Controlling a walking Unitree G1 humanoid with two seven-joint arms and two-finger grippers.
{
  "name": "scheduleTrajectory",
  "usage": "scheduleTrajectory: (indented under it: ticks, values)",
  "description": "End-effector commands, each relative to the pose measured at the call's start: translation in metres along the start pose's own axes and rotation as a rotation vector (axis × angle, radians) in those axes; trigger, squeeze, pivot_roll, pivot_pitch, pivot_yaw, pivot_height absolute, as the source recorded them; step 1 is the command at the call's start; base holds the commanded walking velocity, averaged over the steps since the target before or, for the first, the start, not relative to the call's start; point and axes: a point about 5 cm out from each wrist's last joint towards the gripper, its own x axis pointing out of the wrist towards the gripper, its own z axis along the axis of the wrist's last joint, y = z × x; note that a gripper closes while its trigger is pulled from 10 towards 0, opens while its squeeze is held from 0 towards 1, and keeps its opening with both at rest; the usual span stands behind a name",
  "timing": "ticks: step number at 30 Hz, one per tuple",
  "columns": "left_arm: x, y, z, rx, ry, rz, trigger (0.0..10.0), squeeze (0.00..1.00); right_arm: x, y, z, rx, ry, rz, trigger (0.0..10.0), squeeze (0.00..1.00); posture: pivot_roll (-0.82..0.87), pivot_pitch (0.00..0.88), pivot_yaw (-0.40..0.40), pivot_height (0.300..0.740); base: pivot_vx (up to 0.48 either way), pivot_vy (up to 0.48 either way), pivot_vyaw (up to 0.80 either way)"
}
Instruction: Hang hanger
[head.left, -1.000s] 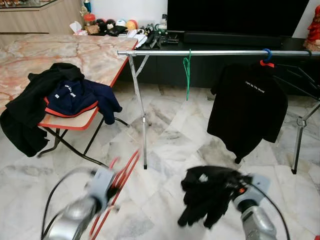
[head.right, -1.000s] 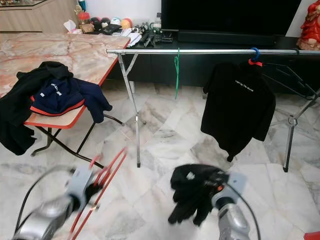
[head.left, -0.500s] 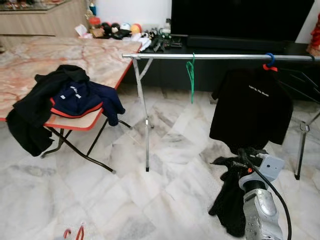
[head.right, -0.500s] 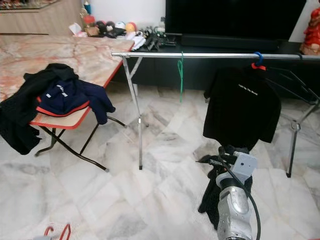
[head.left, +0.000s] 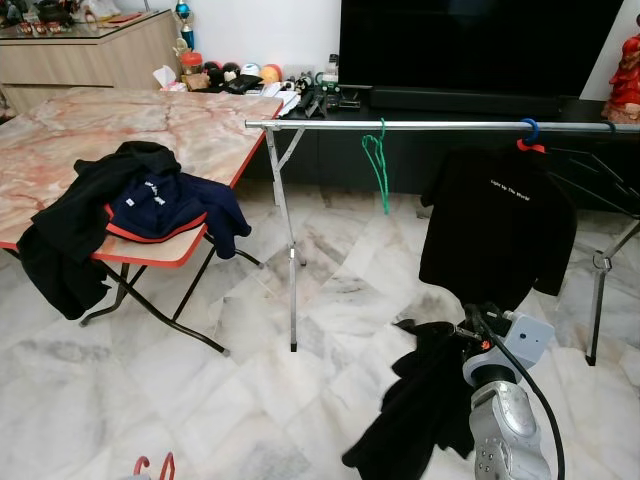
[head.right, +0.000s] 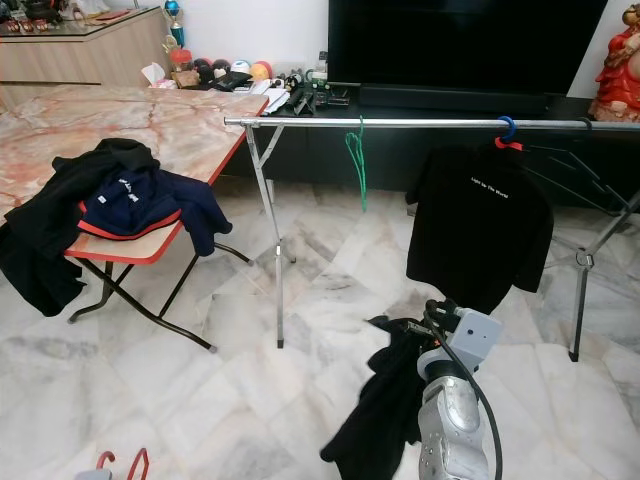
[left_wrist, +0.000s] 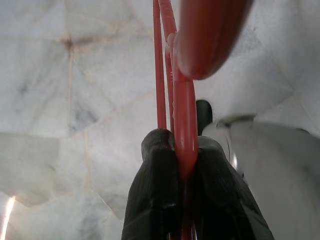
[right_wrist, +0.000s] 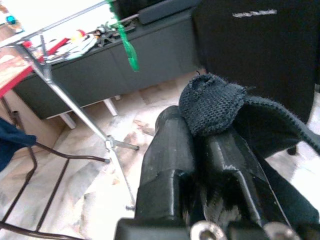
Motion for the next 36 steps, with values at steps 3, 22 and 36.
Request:
scheduleTrajectory:
  ticks: [3, 22, 36]
  values:
    - [-0.001, 0.002, -0.008, 0.0, 0.027, 0.011, 10.0, 0.0, 0.001, 0.013, 0.01, -0.014, -0.037, 0.042, 10.0, 0.0, -0.02, 0.0, 0.018, 0.74, 0.0, 0.48, 0.0]
    - [-0.001, -0.002, -0.016, -0.005, 0.046, 0.002, 10.0, 0.0, 0.004, 0.02, 0.012, -0.032, -0.034, 0.053, 10.0, 0.0, -0.02, 0.0, 0.02, 0.74, 0.0, 0.48, 0.0]
    - [-0.001, 0.003, -0.009, -0.012, 0.034, 0.024, 10.0, 0.0, 0.014, 0.014, 0.028, -0.055, -0.067, 0.041, 10.0, 0.0, 0.01, 0.0, 0.001, 0.74, 0.0, 0.48, 0.0]
